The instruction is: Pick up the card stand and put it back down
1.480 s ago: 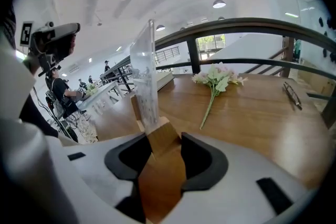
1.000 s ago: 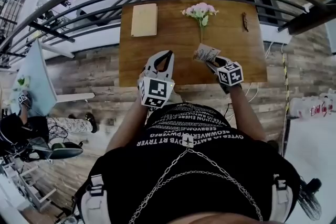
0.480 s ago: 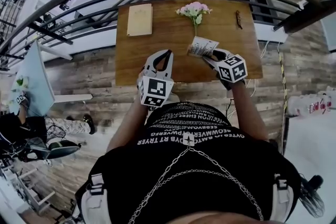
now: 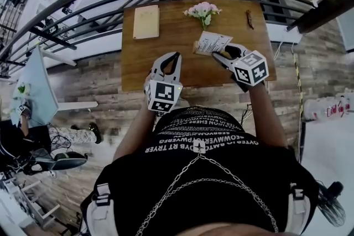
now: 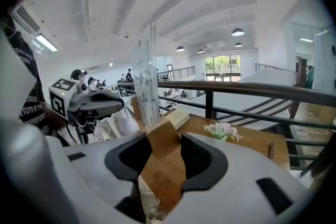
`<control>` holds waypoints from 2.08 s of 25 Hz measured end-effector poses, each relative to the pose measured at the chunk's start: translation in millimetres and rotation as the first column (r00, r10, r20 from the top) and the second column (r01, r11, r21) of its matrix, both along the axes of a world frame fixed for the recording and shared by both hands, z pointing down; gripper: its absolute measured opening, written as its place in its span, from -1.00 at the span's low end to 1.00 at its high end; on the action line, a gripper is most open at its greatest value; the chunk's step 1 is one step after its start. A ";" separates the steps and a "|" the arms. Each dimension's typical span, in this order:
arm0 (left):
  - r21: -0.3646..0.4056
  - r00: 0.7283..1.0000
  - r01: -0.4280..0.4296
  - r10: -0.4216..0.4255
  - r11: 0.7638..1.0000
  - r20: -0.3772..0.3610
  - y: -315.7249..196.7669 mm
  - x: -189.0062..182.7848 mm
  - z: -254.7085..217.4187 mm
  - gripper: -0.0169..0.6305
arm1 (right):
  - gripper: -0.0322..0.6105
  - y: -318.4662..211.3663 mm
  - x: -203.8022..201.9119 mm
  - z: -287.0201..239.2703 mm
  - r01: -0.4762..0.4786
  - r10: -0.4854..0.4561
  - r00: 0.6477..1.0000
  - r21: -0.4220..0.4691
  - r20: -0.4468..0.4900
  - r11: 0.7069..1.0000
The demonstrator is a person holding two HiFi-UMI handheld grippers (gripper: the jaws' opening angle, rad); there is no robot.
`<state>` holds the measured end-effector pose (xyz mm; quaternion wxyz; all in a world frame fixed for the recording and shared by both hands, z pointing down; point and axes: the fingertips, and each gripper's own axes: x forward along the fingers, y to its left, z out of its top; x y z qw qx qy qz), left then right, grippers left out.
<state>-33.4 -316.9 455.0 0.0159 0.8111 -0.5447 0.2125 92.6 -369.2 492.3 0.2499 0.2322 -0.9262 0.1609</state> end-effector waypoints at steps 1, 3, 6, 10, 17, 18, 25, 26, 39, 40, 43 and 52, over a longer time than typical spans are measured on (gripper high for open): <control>-0.002 1.000 0.001 -0.001 1.000 0.000 0.6 -0.2 0.5 -0.86 | -0.32 -0.6 -0.2 -4.9 0.001 -0.001 1.000 0.006 0.005 1.000; -0.006 1.000 0.002 -0.002 1.000 0.000 1.9 -1.3 2.0 -0.86 | -0.32 -2.4 -0.4 -13.8 0.000 0.000 1.000 0.014 0.014 1.000; -0.012 1.000 0.008 -0.008 1.000 0.000 4.7 -4.0 5.3 -0.86 | -0.32 -4.2 -0.3 -25.1 0.000 -0.001 1.000 0.024 0.025 1.000; -0.017 1.000 0.020 -0.020 1.000 0.000 4.6 -6.6 7.4 -0.86 | -0.32 -9.7 0.7 -35.1 0.004 -0.005 1.000 0.049 0.027 0.999; -0.022 1.000 0.027 -0.027 0.999 0.001 2.6 -14.4 8.9 -0.86 | -0.32 -19.3 -6.3 -11.8 -0.016 0.015 1.000 0.050 0.022 0.999; -0.027 1.000 0.029 -0.029 0.999 0.002 3.1 -15.8 10.3 -0.86 | -0.32 -19.5 -7.3 -6.4 -0.019 0.018 1.000 0.046 0.021 0.999; -0.048 0.999 0.031 -0.031 0.998 0.011 -2.7 -21.1 16.1 -0.86 | -0.32 -22.7 -15.3 38.0 -0.033 0.033 0.999 -0.014 0.013 0.999; -0.051 0.999 0.031 -0.030 0.998 0.012 -3.9 -22.0 17.2 -0.86 | -0.32 -23.6 -16.3 45.2 -0.039 0.039 0.999 -0.026 0.013 0.999; -0.091 0.999 0.034 -0.032 0.995 0.021 -19.5 -41.9 30.7 -0.86 | -0.32 -33.3 -25.6 133.7 -0.066 0.062 0.997 -0.081 -0.047 0.994; -0.092 0.999 0.032 -0.031 0.995 0.020 -19.9 -43.5 31.5 -0.86 | -0.33 -33.0 -25.9 141.8 -0.073 0.068 0.996 -0.086 -0.056 0.994; -0.095 0.999 0.030 -0.028 0.995 0.022 -22.9 -49.9 33.3 -0.86 | -0.33 -33.8 -25.2 165.5 -0.109 0.100 0.992 -0.112 -0.077 0.988; -0.124 0.999 0.031 -0.026 0.992 0.041 -30.9 -71.8 39.8 -0.86 | -0.33 -38.5 -20.7 235.4 -0.192 0.168 0.973 -0.154 -0.156 0.969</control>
